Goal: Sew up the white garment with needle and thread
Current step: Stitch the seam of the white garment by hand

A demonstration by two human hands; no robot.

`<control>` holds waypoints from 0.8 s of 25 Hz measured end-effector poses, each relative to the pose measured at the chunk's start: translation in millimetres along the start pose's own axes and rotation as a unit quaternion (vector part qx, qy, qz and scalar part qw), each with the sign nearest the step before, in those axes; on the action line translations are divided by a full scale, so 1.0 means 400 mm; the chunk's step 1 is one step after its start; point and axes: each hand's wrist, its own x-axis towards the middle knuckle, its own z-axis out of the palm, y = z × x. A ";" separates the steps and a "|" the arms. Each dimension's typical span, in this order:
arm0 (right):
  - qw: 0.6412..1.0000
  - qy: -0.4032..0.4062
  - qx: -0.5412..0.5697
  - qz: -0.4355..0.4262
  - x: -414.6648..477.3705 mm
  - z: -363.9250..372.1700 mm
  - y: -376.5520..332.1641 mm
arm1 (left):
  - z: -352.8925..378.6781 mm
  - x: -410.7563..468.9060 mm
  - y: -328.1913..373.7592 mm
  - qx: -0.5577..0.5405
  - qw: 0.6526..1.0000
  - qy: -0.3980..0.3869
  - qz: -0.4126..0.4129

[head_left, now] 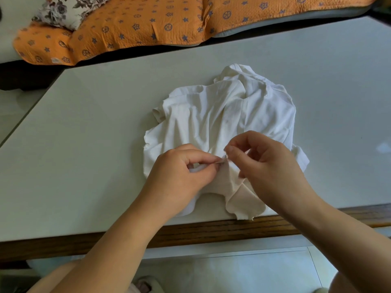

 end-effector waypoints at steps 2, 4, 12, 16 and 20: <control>0.997 0.038 0.060 0.013 0.016 -0.013 -0.003 | -0.004 0.001 -0.001 -0.007 1.000 -0.017 -0.017; 0.978 0.015 0.198 0.060 0.036 -0.032 -0.014 | -0.008 -0.001 -0.001 -0.027 0.998 -0.034 -0.040; 0.904 -0.020 0.416 0.097 0.083 -0.085 -0.011 | -0.020 -0.005 0.008 -0.087 0.987 -0.078 -0.109; 0.916 0.011 0.399 0.047 0.095 -0.087 0.001 | -0.026 -0.008 0.012 -0.109 0.982 -0.092 -0.120; 0.917 0.042 0.397 0.023 0.097 -0.083 0.002 | -0.028 -0.009 0.015 -0.128 0.978 -0.108 -0.127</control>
